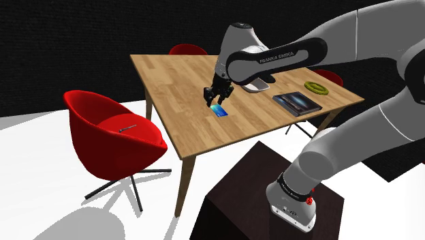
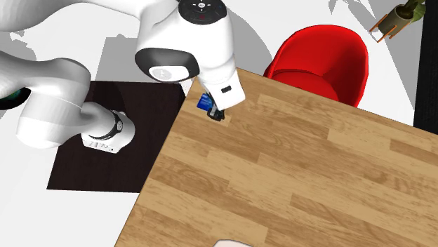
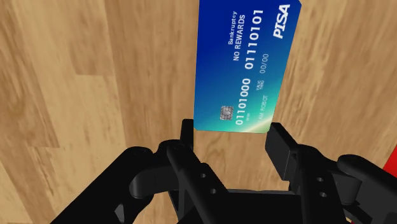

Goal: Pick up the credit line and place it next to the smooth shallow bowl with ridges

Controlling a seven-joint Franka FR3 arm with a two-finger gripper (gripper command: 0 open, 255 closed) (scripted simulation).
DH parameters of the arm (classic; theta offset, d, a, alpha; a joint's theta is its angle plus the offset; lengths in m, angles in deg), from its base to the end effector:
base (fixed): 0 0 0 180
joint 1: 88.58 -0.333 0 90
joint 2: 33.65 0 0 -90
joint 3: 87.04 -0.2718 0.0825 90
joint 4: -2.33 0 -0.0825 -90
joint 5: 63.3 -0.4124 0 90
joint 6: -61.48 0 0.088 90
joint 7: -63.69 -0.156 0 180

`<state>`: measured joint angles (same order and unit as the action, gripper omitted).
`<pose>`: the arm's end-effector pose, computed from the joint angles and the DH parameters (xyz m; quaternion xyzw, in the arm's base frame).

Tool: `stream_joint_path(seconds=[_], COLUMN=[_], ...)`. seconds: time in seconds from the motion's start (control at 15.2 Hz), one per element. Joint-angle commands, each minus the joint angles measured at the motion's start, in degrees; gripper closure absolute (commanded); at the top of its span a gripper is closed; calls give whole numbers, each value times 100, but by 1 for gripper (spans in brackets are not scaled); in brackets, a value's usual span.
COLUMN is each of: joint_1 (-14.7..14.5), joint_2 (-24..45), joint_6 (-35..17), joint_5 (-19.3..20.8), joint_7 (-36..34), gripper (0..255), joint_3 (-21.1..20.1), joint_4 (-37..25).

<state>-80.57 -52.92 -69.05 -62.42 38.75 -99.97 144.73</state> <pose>0.4847 0.0333 0.3134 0.9822 -0.1726 0.0692 0.0264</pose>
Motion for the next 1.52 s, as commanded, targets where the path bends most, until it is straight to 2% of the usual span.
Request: stream_joint_path(seconds=[0.0, 0.4, 0.92, 1.45], joint_1=[2, -9, 446, 827], joint_2=[-61, -225, 765, 1940], joint_6=[187, 629, 520, 631], joint_5=[-13, -48, 190, 197], joint_7=[42, 97, 984, 1826], gripper=[255, 255, 255, 255], joint_3=[27, 62, 671, 1134], joint_4=[-125, -406, -1319, -2642])
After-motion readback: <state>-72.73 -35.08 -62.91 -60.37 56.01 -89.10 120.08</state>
